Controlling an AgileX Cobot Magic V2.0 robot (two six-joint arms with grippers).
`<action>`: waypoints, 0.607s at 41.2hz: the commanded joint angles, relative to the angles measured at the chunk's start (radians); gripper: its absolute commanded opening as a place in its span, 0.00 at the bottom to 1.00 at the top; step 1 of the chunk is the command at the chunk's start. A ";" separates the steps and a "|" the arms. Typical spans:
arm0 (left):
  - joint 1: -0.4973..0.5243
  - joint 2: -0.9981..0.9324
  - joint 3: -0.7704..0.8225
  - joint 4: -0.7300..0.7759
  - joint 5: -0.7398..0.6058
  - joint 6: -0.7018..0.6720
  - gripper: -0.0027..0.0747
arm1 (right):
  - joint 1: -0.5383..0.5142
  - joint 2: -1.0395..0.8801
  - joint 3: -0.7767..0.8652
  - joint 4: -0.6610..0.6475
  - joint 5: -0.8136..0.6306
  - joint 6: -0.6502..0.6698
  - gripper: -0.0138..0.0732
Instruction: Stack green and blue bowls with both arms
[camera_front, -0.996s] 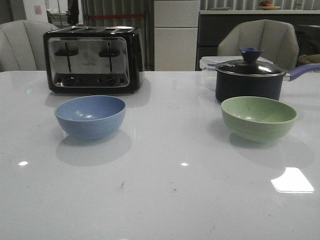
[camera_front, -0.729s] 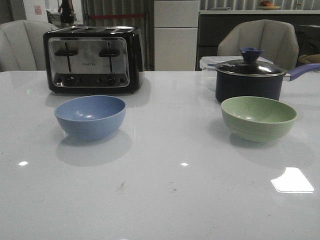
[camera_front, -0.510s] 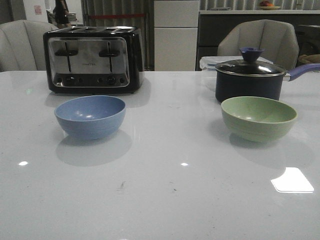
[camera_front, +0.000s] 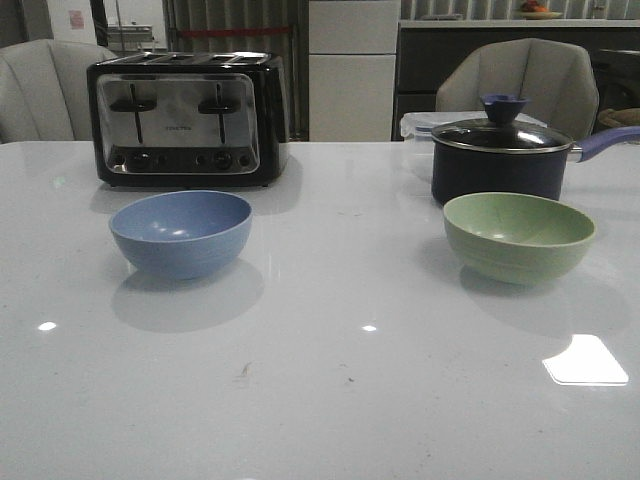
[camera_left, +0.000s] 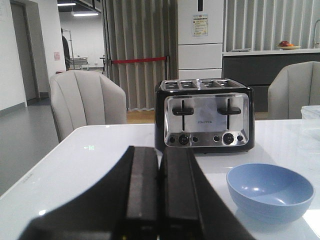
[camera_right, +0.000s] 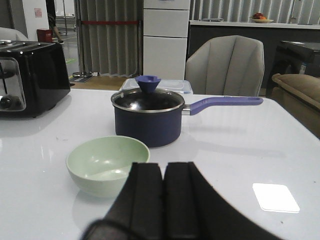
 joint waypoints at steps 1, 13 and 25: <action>0.003 -0.017 -0.095 -0.007 -0.053 -0.001 0.15 | 0.001 -0.019 -0.142 0.002 -0.009 0.000 0.19; 0.003 0.115 -0.443 -0.017 0.237 -0.004 0.15 | 0.001 0.164 -0.505 -0.006 0.244 0.000 0.19; 0.003 0.346 -0.665 -0.035 0.464 -0.004 0.15 | 0.001 0.406 -0.661 -0.045 0.435 -0.001 0.19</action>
